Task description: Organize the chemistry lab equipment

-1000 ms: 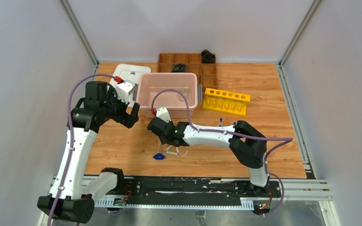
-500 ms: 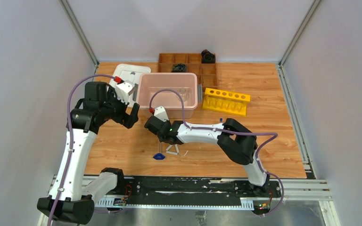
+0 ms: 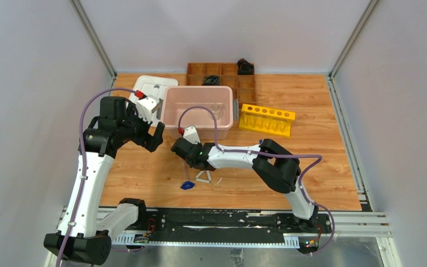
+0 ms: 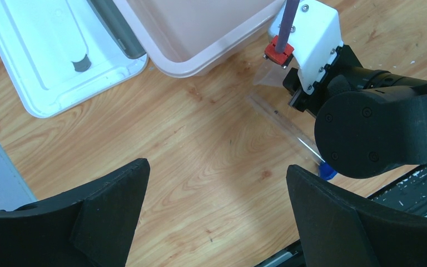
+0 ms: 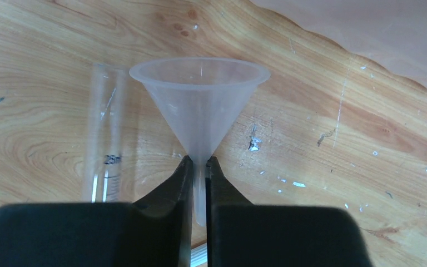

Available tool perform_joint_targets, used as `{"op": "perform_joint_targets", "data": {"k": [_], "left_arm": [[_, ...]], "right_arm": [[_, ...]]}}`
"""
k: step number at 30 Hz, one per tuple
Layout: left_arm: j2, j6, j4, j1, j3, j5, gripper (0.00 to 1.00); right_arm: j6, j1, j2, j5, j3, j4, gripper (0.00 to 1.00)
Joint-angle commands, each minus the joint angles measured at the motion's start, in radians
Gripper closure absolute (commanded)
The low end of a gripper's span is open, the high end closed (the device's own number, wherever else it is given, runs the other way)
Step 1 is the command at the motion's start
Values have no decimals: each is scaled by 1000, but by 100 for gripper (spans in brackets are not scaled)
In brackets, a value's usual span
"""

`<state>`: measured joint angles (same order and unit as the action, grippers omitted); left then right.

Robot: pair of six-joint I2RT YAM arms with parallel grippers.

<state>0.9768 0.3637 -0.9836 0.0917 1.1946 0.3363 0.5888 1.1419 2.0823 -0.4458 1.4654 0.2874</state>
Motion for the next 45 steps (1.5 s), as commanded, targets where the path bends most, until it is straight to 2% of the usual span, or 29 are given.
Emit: {"op": "perform_joint_targets", "data": {"k": [1,8,13,16,22,25,28,33,34,35,36,38,40,45], "left_arm": [[-10,12,-1,-7,2,0,0],[-5,8,-1,-7,12,-1,0],[0,14,-1,-7,21,-12,0],[4,10,-1,-7,29,-19,0],[9,-11,-1,-7,51,-7,0],[16,-9,0,-7,51,2,0],[16,-9,-1,-7,45,31,0],[1,8,-1,-7,27,57,0],[-2,15,-1,-7,22,58,0],[-3,20,-1,-7,16,59,0],[-5,30,-1,-7,9,63,0],[-15,65,-5,-7,-7,83,0],[-28,116,-8,-7,-31,115,0],[-74,313,-34,-6,-114,240,0]], "right_arm": [[26,-12,-9,-5,-2,32,99],[-74,-12,-141,30,-41,9,100],[-237,-13,-282,221,-78,-11,100],[-315,-19,-391,274,-82,32,100],[-405,-113,-540,337,-45,95,100],[-410,-219,-514,405,50,152,100],[-412,-306,-391,430,226,276,100],[-462,-344,-212,425,435,364,100],[-466,-348,-182,421,467,377,98],[-470,-350,-159,409,495,388,93],[-474,-352,-130,399,524,398,81],[-477,-354,-102,381,577,424,63],[-473,-354,-102,357,608,447,52],[-450,-353,-236,314,487,394,43]]}}
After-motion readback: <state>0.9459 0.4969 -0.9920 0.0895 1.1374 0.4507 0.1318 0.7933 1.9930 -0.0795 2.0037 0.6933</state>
